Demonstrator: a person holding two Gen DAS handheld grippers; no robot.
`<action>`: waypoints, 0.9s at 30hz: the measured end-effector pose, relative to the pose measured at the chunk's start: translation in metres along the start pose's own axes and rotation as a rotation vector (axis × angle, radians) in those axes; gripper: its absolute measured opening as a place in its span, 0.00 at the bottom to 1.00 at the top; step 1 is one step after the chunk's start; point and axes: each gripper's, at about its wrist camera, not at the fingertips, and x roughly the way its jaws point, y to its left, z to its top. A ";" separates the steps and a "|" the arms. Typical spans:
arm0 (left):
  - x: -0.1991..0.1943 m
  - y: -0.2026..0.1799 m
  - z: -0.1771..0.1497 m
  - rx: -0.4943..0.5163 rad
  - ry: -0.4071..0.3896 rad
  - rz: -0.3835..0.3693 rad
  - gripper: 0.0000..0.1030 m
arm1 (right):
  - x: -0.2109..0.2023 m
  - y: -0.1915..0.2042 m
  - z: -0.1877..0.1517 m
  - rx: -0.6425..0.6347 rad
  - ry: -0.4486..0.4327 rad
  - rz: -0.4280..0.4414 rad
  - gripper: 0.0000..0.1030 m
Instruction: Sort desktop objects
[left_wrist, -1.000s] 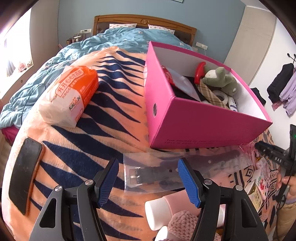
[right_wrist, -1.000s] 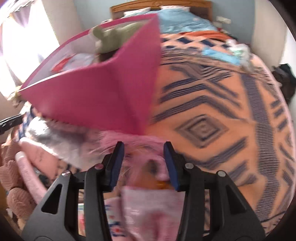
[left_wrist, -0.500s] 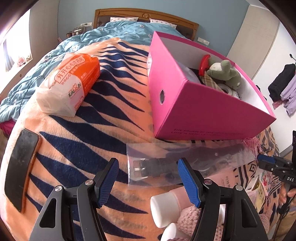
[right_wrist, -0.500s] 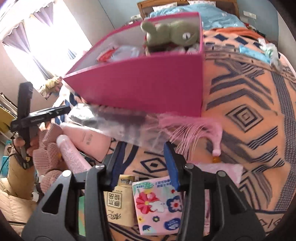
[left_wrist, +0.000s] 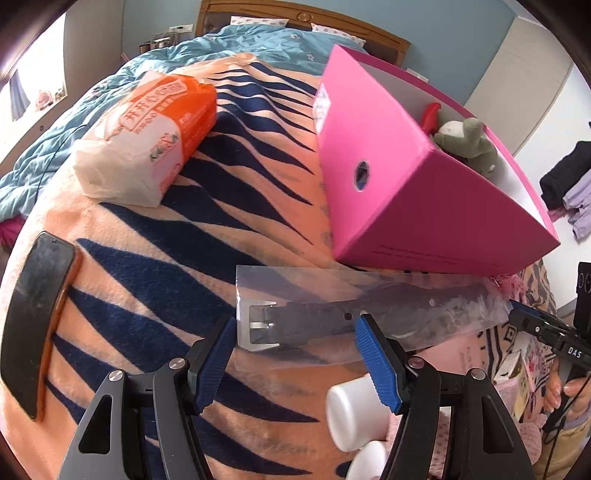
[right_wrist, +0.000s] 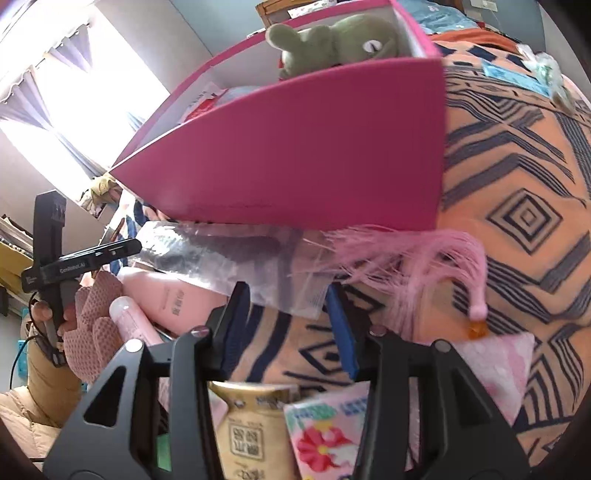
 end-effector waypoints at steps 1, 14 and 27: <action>0.000 0.002 0.000 -0.006 0.001 0.003 0.67 | 0.001 0.003 0.001 -0.005 0.000 0.005 0.45; 0.001 0.010 -0.002 0.023 0.026 -0.006 0.76 | 0.014 0.004 0.003 0.016 0.028 0.033 0.45; 0.000 0.008 0.004 0.056 0.041 0.024 0.79 | 0.011 0.026 0.004 -0.100 -0.033 0.002 0.39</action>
